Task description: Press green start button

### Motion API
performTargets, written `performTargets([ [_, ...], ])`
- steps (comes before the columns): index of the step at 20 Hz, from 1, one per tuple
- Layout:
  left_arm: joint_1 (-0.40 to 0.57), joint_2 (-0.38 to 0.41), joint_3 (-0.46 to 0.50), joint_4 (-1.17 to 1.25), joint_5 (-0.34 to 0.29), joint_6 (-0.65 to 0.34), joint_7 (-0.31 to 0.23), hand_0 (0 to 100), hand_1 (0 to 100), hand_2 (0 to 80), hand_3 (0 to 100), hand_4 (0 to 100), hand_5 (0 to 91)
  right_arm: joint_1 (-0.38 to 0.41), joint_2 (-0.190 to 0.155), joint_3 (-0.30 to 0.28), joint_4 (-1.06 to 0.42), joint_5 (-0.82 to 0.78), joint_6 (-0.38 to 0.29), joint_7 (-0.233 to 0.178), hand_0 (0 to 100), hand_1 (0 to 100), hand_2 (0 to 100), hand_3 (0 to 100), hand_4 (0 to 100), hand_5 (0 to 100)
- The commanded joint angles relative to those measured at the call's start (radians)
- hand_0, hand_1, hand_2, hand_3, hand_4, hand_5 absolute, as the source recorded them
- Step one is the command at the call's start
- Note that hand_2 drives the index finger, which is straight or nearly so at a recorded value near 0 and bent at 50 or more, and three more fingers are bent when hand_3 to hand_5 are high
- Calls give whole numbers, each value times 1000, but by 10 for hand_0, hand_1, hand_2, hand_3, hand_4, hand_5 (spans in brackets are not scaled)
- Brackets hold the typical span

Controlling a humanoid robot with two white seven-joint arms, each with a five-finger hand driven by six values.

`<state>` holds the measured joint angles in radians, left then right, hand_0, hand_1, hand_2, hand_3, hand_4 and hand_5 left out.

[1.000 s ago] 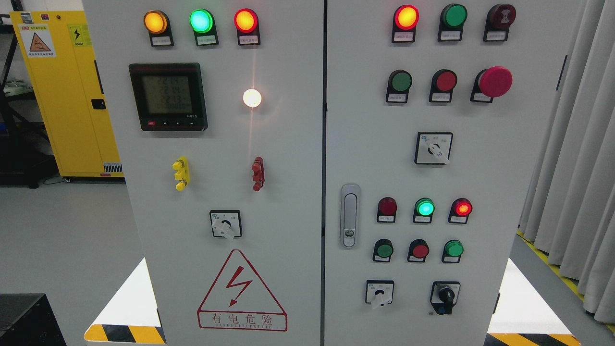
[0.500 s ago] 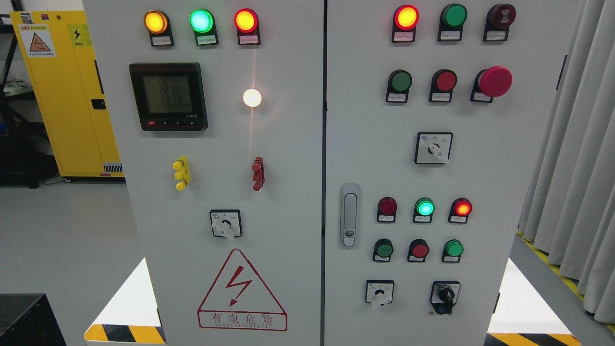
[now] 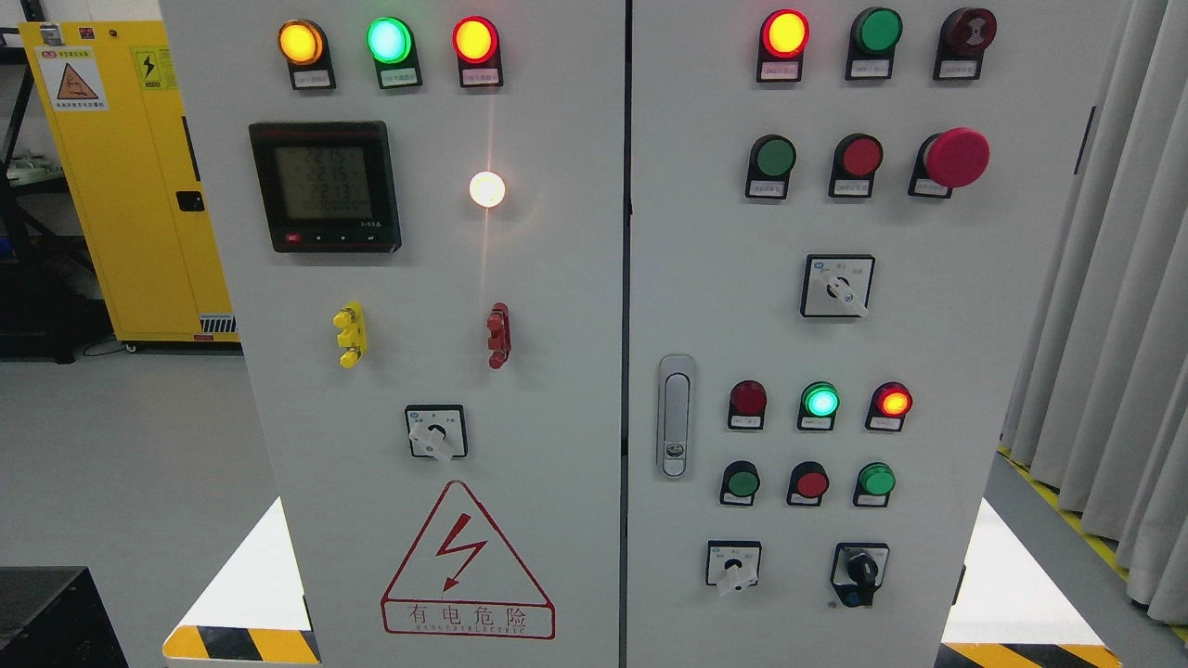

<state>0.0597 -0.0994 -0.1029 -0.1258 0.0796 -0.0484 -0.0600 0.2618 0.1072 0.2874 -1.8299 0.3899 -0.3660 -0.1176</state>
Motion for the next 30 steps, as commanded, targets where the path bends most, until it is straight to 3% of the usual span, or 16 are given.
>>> performTargets([
  [1, 0, 0, 0, 0, 0, 1, 0, 120, 556, 0, 0, 0, 0, -27, 0, -65, -15, 238, -7, 4, 547, 778, 0, 172, 172, 103],
  [3, 0, 0, 0, 0, 0, 1, 0, 120, 556, 0, 0, 0, 0, -53, 0, -65, -23, 318, -7, 3, 550, 798, 0, 289, 340, 248],
  [4, 0, 1, 0, 0, 0, 1, 0, 120, 556, 0, 0, 0, 0, -73, 2, -66, -25, 351, -4, -4, 550, 798, 0, 289, 340, 248],
  [5, 0, 0, 0, 0, 0, 1, 0, 120, 556, 0, 0, 0, 0, -97, 9, -71, -28, 378, -2, -13, 560, 806, 0, 337, 421, 335],
  [6, -1, 0, -1, 0, 0, 1, 2, 120, 556, 0, 0, 0, 0, -125, 12, -88, -28, 412, 1, -22, 562, 808, 0, 344, 420, 339],
  [8, 0, 0, 0, 0, 0, 1, 2, 120, 556, 0, 0, 0, 0, -170, 12, -137, -28, 484, 1, -24, 575, 816, 0, 518, 648, 605],
  [9, 0, 0, 0, 1, 0, 1, 0, 120, 556, 0, 0, 0, 0, -180, 12, -151, -28, 522, 1, -25, 575, 819, 0, 568, 702, 681],
  [10, 0, 0, -1, 0, -1, 1, 0, 120, 556, 0, 0, 0, 0, -187, 12, -160, -26, 561, 2, -27, 574, 834, 0, 685, 839, 847],
  [12, 0, 0, 0, 0, 0, 1, 0, 120, 556, 0, 0, 0, 0, -208, 12, -187, -22, 602, 6, -31, 589, 839, 0, 729, 879, 885],
  [13, 0, 1, 0, 0, 0, 1, 0, 120, 556, 0, 0, 0, 0, -222, 12, -200, -20, 624, 13, -40, 580, 841, 0, 872, 983, 980],
  [16, 0, 1, 0, 0, 0, 1, 0, 120, 556, 0, 0, 0, 0, -260, 12, -221, -17, 696, 44, -66, 554, 850, 0, 955, 1000, 1000],
  [19, 0, 0, 0, 0, 0, 1, 0, 120, 556, 0, 0, 0, 0, -289, 12, -232, -9, 751, 67, -68, 573, 860, 0, 975, 1000, 1000],
  [30, 0, 0, 0, 0, 0, 1, 0, 120, 556, 0, 0, 0, 0, -388, 11, -229, 50, 854, 114, -62, 682, 886, 0, 984, 1000, 1000],
])
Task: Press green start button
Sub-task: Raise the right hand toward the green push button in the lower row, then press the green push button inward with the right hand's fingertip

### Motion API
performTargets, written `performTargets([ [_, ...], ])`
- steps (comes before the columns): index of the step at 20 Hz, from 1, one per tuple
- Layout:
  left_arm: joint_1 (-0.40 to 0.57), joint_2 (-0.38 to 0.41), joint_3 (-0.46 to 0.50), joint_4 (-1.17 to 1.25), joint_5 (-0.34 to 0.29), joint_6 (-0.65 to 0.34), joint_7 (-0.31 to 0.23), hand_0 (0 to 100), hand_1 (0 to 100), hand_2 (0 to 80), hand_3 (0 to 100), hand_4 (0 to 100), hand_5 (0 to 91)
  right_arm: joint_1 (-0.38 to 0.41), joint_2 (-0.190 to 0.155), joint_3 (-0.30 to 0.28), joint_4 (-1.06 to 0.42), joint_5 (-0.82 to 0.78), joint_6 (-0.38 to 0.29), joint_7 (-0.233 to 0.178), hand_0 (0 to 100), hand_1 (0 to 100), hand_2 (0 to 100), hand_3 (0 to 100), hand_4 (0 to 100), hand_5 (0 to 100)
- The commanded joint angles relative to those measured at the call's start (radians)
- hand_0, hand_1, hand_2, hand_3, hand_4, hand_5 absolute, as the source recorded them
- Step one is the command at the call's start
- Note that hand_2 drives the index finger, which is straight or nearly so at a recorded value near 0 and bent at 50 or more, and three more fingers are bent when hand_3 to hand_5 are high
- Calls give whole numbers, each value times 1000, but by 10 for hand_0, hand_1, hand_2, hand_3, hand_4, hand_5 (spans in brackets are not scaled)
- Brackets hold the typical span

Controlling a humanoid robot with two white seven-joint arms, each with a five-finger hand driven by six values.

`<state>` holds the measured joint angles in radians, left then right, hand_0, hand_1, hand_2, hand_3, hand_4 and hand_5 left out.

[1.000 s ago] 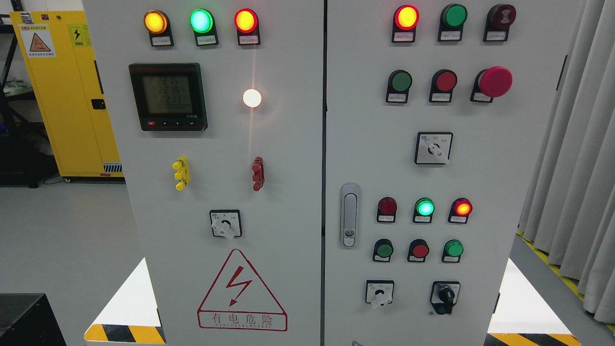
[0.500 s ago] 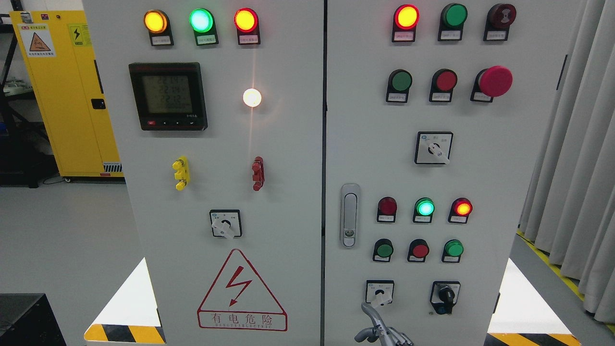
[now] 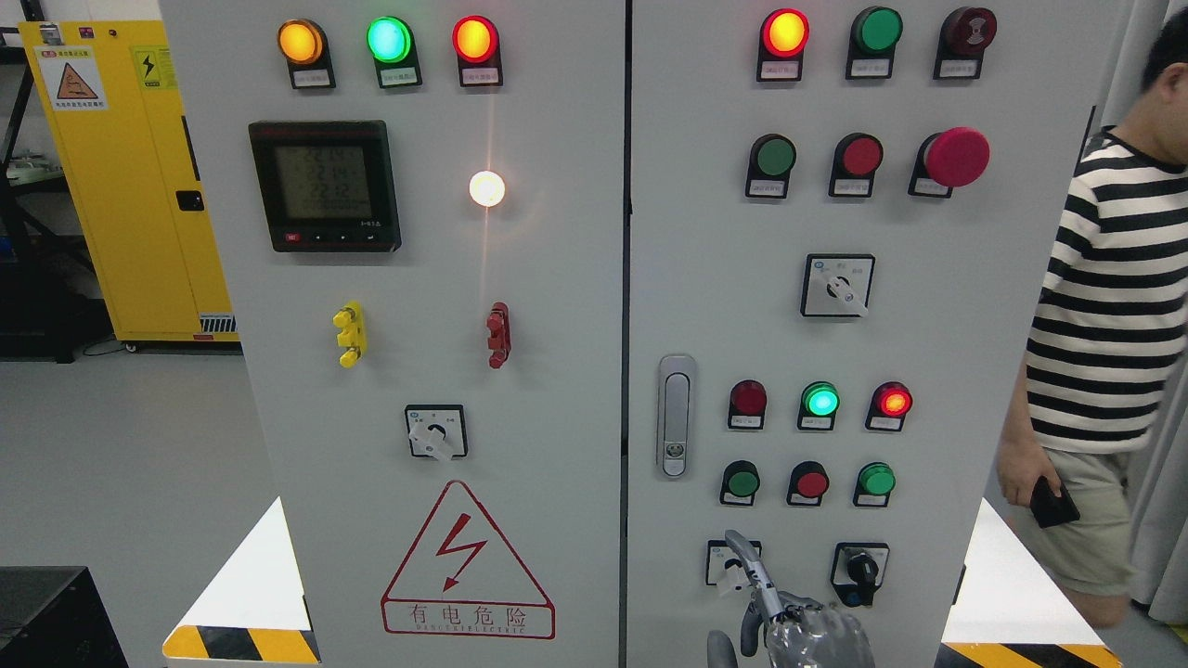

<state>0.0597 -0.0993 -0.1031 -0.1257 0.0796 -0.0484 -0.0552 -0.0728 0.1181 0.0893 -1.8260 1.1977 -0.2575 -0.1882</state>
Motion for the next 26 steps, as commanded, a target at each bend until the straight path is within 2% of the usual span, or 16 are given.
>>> performTargets([
  [1, 0, 1, 0, 0, 0, 1, -5, 120, 556, 0, 0, 0, 0, -56, 0, -31, 54, 57, 6, 9, 685, 887, 0, 985, 1000, 1000],
  [9, 0, 0, 0, 0, 0, 1, -5, 120, 556, 0, 0, 0, 0, -99, 0, -33, 119, 68, 17, 7, 720, 893, 0, 987, 1000, 1000],
  [26, 0, 0, 0, 0, 0, 1, -5, 120, 556, 0, 0, 0, 0, -111, -2, -45, 129, 54, 49, 12, 806, 907, 0, 989, 1000, 1000],
])
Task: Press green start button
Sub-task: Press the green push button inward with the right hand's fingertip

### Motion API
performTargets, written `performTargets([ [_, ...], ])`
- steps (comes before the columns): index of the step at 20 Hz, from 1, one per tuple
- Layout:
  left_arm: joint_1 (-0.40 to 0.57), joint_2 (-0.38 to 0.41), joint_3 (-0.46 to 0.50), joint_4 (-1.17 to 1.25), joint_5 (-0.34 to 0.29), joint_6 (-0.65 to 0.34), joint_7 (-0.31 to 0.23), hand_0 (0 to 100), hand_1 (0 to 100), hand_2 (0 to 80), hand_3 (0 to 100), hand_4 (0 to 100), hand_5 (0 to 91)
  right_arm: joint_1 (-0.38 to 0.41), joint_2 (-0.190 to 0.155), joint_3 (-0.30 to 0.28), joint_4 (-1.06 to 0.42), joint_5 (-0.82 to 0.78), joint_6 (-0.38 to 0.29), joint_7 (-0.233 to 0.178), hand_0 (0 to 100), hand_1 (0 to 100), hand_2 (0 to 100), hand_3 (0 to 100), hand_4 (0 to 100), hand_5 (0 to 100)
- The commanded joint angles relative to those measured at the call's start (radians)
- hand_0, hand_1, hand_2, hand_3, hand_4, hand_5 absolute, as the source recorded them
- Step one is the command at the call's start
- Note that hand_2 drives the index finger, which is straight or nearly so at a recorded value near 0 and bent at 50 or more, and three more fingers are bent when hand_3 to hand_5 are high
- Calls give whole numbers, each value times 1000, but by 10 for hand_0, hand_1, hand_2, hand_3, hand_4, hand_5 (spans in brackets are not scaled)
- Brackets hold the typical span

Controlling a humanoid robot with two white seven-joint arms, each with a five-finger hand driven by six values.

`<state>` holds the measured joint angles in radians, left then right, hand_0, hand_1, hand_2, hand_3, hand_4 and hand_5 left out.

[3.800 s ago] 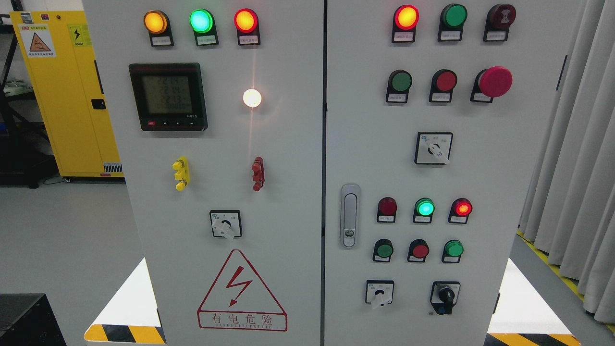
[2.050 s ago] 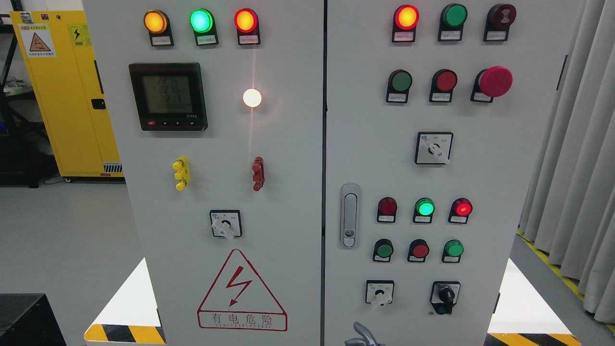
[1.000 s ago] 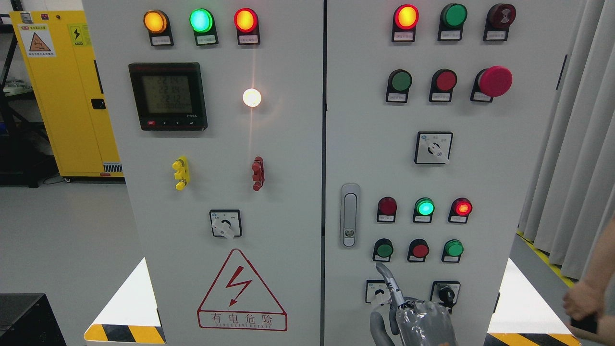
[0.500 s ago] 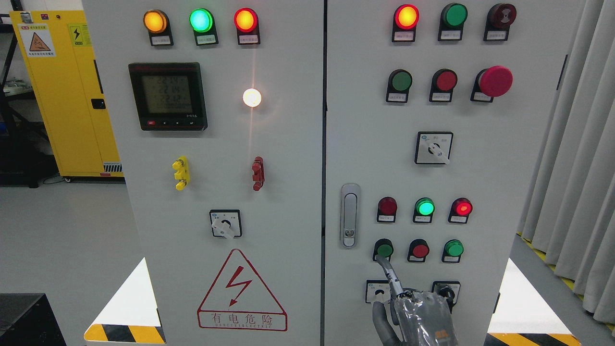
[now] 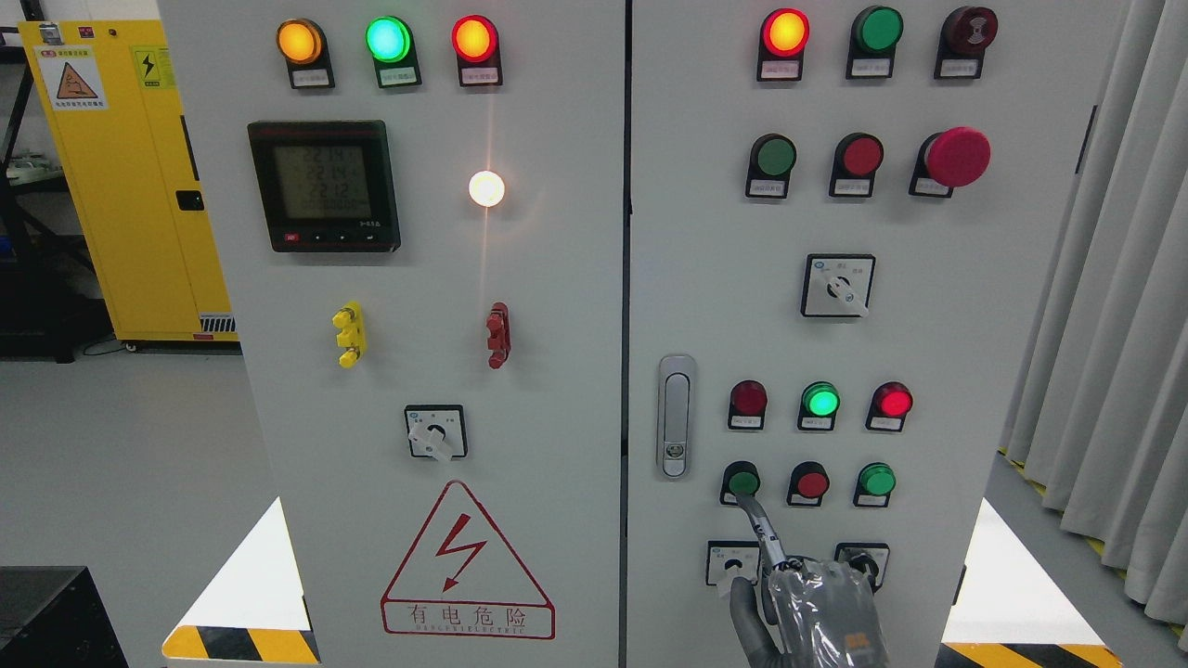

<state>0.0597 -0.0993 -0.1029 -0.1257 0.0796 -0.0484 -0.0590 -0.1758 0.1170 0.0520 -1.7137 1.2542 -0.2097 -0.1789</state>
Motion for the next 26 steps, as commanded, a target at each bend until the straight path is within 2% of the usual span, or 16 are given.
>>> performTargets([
  [1, 0, 0, 0, 0, 0, 1, -1, 120, 556, 0, 0, 0, 0, -8, 0, -7, 17, -2, 1, 3, 812, 908, 0, 990, 1000, 1000],
  [26, 0, 1, -1, 0, 0, 1, 1, 120, 556, 0, 0, 0, 0, -50, 0, -17, 80, -35, 18, 16, 866, 919, 0, 992, 1000, 1000],
])
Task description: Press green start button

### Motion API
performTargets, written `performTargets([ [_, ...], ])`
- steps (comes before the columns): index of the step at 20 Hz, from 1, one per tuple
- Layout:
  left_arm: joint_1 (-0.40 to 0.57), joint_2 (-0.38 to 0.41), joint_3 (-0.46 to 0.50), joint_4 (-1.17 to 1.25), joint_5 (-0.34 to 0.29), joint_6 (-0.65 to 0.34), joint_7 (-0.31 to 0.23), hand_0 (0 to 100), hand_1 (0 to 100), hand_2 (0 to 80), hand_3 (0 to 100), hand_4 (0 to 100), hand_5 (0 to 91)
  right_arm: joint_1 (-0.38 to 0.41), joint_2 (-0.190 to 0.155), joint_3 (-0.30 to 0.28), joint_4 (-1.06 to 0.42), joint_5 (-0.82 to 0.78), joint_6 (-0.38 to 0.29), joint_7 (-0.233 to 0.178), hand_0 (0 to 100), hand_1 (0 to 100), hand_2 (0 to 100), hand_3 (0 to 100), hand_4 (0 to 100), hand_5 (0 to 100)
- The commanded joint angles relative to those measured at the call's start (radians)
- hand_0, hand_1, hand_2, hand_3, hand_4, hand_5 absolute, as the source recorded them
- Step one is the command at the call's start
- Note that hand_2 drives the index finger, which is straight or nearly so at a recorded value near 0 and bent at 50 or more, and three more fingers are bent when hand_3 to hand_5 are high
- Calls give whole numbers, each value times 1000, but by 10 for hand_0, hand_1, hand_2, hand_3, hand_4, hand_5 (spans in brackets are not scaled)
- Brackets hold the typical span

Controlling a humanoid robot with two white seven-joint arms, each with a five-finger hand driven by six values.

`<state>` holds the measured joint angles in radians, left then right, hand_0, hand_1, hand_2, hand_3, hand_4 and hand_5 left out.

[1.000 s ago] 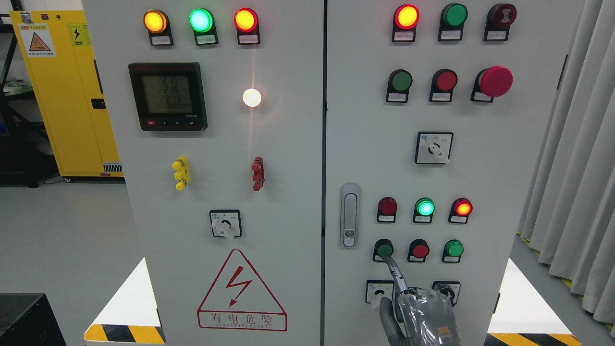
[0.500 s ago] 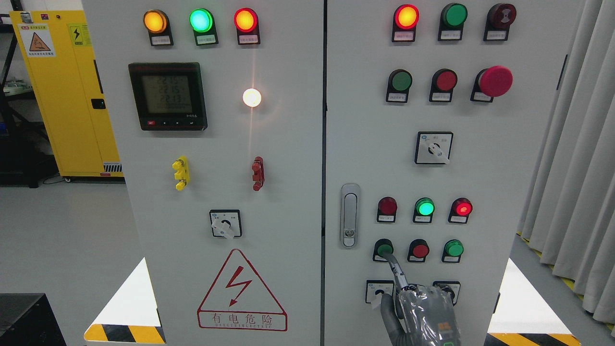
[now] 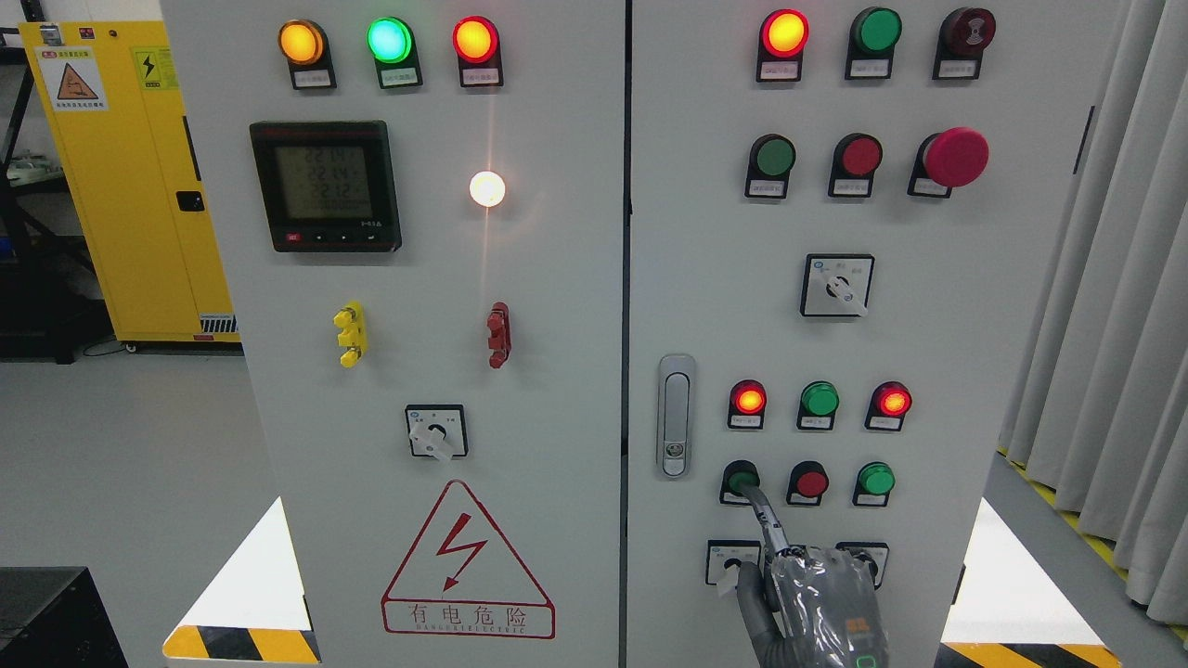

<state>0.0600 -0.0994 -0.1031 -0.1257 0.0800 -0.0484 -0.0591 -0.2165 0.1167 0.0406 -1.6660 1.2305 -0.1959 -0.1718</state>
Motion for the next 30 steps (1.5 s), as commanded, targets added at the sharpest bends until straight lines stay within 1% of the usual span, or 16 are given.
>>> performTargets([
  [1, 0, 0, 0, 0, 0, 1, -1, 120, 556, 0, 0, 0, 0, -9, 0, -5, 34, -11, 6, 14, 866, 919, 0, 992, 1000, 1000],
  [10, 0, 0, 0, 0, -2, 1, -1, 120, 556, 0, 0, 0, 0, -4, 0, -2, 22, -20, 7, 11, 866, 919, 0, 993, 1000, 1000],
  [20, 0, 0, 0, 0, 0, 1, 1, 120, 556, 0, 0, 0, 0, 15, 3, -2, -54, -25, 1, 3, 866, 917, 0, 994, 1000, 1000],
  [22, 0, 1, 0, 0, 0, 1, -1, 120, 556, 0, 0, 0, 0, 19, 1, 4, -87, -26, -2, 3, 865, 917, 0, 994, 1000, 1000],
  [27, 0, 0, 0, 0, -2, 1, -1, 120, 556, 0, 0, 0, 0, 32, 3, 8, -110, -31, -13, -2, 862, 917, 0, 994, 1000, 1000],
  [29, 0, 0, 0, 0, 0, 1, -1, 120, 556, 0, 0, 0, 0, 40, 3, 12, -115, -40, -25, -15, 863, 917, 0, 994, 1000, 1000],
  [30, 0, 0, -1, 0, 0, 1, -1, 120, 556, 0, 0, 0, 0, 43, 3, 13, -120, -51, -37, -29, 866, 918, 0, 991, 1000, 1000],
])
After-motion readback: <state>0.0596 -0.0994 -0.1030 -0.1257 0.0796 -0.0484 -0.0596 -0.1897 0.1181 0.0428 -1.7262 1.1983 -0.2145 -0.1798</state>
